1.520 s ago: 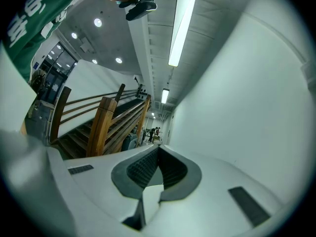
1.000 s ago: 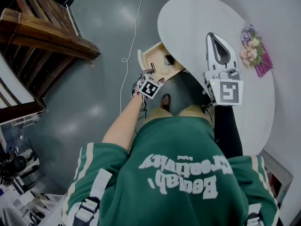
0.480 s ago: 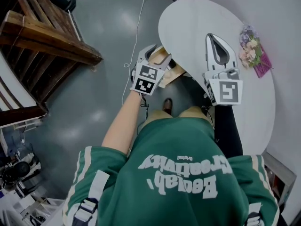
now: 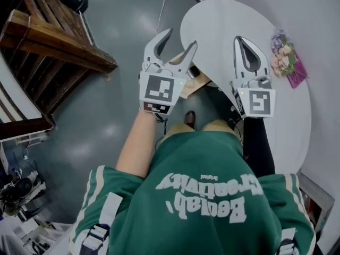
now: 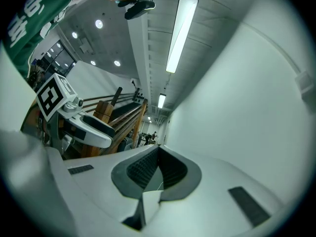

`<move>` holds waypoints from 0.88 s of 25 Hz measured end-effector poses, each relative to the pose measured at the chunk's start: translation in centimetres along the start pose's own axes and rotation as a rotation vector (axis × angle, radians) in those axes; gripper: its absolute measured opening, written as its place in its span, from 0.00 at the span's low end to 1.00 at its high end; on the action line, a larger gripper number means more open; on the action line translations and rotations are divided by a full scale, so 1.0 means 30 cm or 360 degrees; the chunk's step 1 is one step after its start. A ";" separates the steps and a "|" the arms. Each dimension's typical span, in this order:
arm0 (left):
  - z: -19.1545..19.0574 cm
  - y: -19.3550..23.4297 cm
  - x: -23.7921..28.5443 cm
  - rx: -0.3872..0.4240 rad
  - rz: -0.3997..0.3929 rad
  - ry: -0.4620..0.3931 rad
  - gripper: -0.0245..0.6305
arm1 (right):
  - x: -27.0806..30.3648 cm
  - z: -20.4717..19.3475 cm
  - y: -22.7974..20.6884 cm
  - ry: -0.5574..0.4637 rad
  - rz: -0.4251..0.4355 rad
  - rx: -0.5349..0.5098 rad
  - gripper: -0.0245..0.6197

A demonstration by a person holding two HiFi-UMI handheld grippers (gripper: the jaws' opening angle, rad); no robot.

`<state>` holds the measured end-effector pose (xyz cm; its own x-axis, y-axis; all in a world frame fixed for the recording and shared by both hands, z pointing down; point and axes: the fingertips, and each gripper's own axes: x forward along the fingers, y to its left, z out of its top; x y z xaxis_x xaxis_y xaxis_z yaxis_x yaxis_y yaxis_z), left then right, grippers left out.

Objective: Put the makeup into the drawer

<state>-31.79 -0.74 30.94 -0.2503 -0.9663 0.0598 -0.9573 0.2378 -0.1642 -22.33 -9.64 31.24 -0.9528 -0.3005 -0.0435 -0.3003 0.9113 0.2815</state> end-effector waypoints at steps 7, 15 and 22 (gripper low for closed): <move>0.005 0.004 -0.017 -0.0073 -0.0004 -0.0038 0.41 | -0.001 0.009 0.010 -0.0003 0.0011 -0.0003 0.05; 0.024 0.063 -0.059 -0.0068 0.0155 -0.0078 0.07 | -0.002 0.016 0.030 0.0030 0.0027 -0.0022 0.05; -0.003 0.097 -0.088 -0.0009 0.0252 -0.0035 0.06 | -0.005 0.025 0.061 -0.0008 0.0064 -0.0031 0.05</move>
<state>-33.92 2.50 30.40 -0.3949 -0.9187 0.0121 -0.9070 0.3877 -0.1642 -22.75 -7.72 31.05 -0.9643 -0.2622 -0.0363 -0.2607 0.9170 0.3020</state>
